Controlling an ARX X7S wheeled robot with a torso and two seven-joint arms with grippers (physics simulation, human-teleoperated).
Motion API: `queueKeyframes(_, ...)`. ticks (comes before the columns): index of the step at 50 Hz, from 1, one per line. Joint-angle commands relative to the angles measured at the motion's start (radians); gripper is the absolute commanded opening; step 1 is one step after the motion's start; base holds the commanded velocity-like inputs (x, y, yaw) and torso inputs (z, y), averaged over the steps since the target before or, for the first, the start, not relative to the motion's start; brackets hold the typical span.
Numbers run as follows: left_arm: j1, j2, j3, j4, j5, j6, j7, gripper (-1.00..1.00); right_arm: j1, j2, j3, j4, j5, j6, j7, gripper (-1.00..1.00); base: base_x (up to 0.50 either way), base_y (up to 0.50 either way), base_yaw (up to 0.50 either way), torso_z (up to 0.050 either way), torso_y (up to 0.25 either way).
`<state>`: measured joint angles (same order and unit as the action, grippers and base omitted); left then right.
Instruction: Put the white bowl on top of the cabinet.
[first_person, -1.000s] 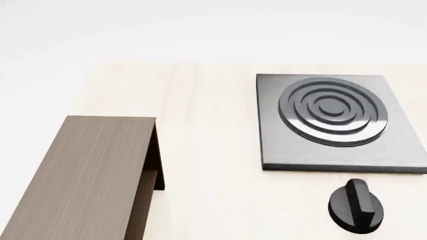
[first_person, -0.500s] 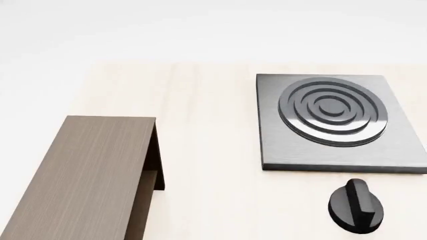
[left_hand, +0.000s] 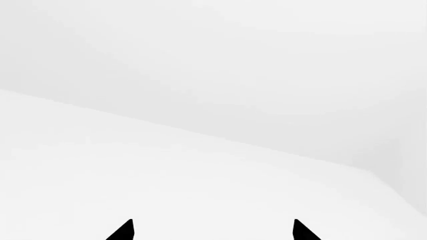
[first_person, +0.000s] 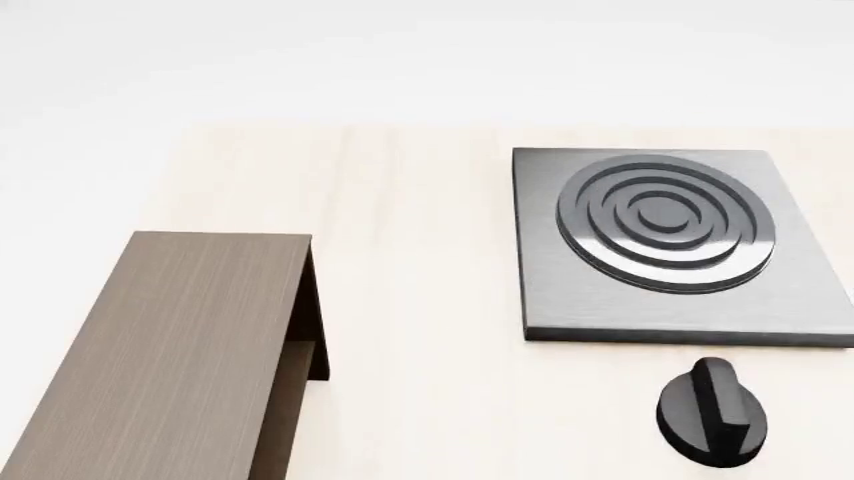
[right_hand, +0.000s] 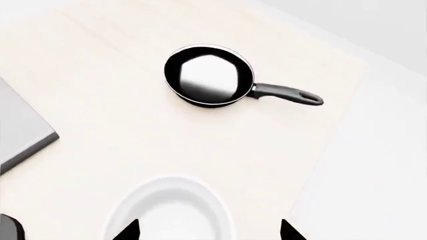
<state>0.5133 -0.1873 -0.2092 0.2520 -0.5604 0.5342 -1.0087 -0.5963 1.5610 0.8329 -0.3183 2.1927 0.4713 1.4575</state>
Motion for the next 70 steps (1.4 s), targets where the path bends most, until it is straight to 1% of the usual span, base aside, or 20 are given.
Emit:
queueKeyframes(1, -0.003, -0.003, 0.003, -0.003, 0.000, -0.001, -0.002, 1.00, -0.016, 0.010, -0.049, 0.016, -0.022, -0.039, -0.029, 1.00, 0.00, 0.00, 0.00, 0.000, 0.000)
queueKeyframes(12, -0.003, -0.005, 0.007, -0.001, 0.003, -0.003, -0.006, 1.00, -0.046, 0.010, -0.116, 0.044, -0.032, -0.119, -0.068, 1.00, 0.00, 0.00, 0.00, 0.000, 0.000)
queueKeyframes(23, -0.003, -0.009, 0.011, -0.002, 0.004, -0.005, -0.010, 1.00, -0.064, 0.010, -0.177, 0.028, -0.042, -0.177, -0.123, 1.00, 0.00, 0.00, 0.00, 0.000, 0.000)
queueKeyframes(24, -0.001, -0.009, 0.010, 0.000, 0.005, -0.004, -0.012, 1.00, 0.086, -0.140, -0.327, 0.117, -0.150, -0.027, 0.027, 1.00, 0.00, 0.00, 0.00, 0.000, 0.000)
queueKeyframes(25, -0.001, -0.010, 0.010, 0.000, 0.006, -0.005, -0.012, 1.00, 0.236, -0.290, -0.477, 0.227, -0.260, 0.123, 0.060, 1.00, 0.00, 0.00, 0.00, 0.000, 0.000)
queueKeyframes(26, -0.002, -0.010, 0.010, 0.000, 0.006, -0.005, -0.013, 1.00, 0.386, -0.392, -0.627, 0.210, -0.212, 0.273, 0.104, 1.00, 0.00, 0.00, 0.00, 0.000, 0.000)
queueKeyframes(27, -0.003, -0.010, 0.011, -0.001, 0.007, -0.007, -0.014, 1.00, 0.536, -0.392, -0.777, 0.215, -0.214, 0.334, 0.098, 1.00, 0.00, 0.00, 0.00, 0.000, 0.000)
queueKeyframes(28, -0.003, -0.011, 0.012, -0.001, 0.008, -0.008, -0.014, 1.00, 0.686, -0.390, -0.845, 0.216, -0.215, 0.328, 0.093, 1.00, 0.00, 0.00, 0.00, 0.000, 0.000)
queueKeyframes(30, -0.003, -0.011, 0.012, -0.001, 0.008, -0.008, -0.015, 1.00, 0.986, -0.386, -0.846, 0.215, -0.218, 0.319, 0.089, 1.00, 0.00, 0.00, 0.00, 0.000, 0.000)
queueKeyframes(31, -0.003, -0.010, 0.012, -0.001, 0.008, -0.007, -0.015, 1.00, 1.049, -0.385, -0.844, 0.214, -0.216, 0.313, 0.087, 1.00, 0.00, 0.00, 0.00, 0.000, 0.000)
queueKeyframes(37, -0.005, -0.013, 0.014, 0.002, 0.013, -0.011, -0.019, 1.00, 0.967, -0.370, -0.808, 0.214, -0.225, 0.275, 0.063, 1.00, 0.00, 0.00, 0.00, 0.000, 0.000)
queueKeyframes(41, -0.007, -0.013, 0.016, 0.001, 0.016, -0.014, -0.022, 1.00, 0.931, -0.380, -0.803, 0.219, -0.240, 0.261, 0.041, 1.00, 0.00, 0.00, 0.00, 0.000, 0.000)
queueKeyframes(50, -0.008, -0.014, 0.017, 0.000, 0.016, -0.014, -0.023, 1.00, 1.042, -0.413, -0.877, 0.235, -0.249, 0.294, 0.029, 1.00, 0.00, 0.00, 0.00, 0.000, 0.000)
queueKeyframes(70, -0.010, -0.017, 0.022, -0.001, 0.016, -0.014, -0.025, 1.00, 0.978, -0.417, -0.865, 0.248, -0.267, 0.258, -0.001, 1.00, 0.00, 0.00, 0.00, 0.000, 0.000)
